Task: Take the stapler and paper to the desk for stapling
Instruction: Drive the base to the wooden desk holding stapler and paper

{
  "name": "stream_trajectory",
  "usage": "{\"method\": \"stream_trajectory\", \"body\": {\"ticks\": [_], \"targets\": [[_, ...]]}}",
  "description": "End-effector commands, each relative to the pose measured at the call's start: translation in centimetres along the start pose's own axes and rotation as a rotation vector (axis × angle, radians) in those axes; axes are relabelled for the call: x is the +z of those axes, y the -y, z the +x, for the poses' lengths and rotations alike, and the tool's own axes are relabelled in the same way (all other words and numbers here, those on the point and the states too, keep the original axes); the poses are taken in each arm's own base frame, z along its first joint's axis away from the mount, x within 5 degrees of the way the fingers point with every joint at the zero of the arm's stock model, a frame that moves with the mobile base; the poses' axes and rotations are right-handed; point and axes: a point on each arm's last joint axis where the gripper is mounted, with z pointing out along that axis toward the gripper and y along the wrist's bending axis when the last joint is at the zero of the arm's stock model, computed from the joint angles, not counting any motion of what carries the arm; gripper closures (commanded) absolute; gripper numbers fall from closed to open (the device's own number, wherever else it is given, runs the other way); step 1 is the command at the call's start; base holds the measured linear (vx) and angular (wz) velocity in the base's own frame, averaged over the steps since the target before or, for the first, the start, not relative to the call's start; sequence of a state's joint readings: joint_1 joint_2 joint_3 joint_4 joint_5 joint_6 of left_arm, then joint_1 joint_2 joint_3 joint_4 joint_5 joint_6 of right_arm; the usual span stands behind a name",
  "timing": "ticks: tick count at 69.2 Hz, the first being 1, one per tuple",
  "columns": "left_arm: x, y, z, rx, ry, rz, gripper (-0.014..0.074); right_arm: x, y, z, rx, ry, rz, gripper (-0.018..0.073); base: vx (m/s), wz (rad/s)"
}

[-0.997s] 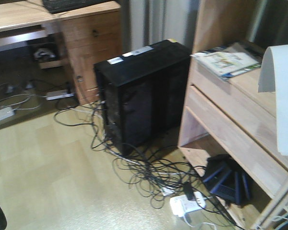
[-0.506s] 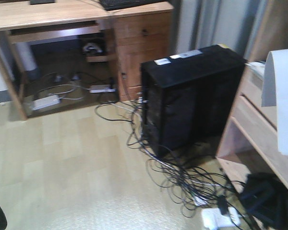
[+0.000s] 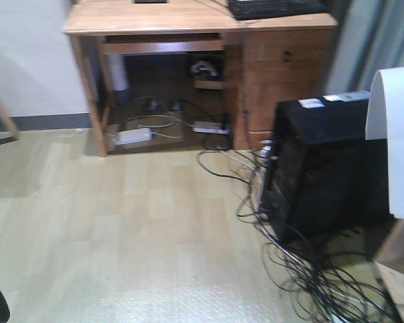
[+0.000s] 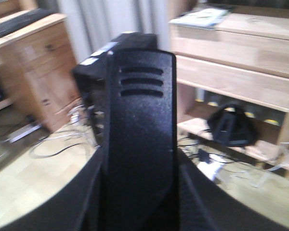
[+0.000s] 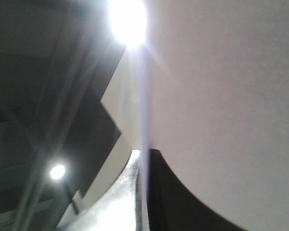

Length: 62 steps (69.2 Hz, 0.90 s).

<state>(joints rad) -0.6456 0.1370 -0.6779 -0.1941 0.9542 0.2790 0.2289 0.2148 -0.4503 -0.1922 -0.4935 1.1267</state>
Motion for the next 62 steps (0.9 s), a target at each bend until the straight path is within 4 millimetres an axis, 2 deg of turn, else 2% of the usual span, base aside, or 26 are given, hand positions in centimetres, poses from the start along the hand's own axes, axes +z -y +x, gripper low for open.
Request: {"method": "stream_trajectory", "body": {"ticks": [1, 33, 62], "targets": [[-0.31, -0.22, -1.72, -0.015, 0.131, -0.012, 0.0605, 0.5, -0.94, -0.61, -0.015, 0.028, -0.053, 0.056, 0.15, 0.47], [-0.31, -0.19, -1.73, -0.018, 0.132, -0.008, 0.0603, 0.5, -0.94, -0.61, -0.015, 0.028, -0.053, 0.056, 0.2, 0.37], [-0.31, -0.18, -1.73, -0.02, 0.132, -0.007, 0.0603, 0.5, -0.94, -0.61, -0.015, 0.028, -0.053, 0.056, 0.31, 0.03]]}}
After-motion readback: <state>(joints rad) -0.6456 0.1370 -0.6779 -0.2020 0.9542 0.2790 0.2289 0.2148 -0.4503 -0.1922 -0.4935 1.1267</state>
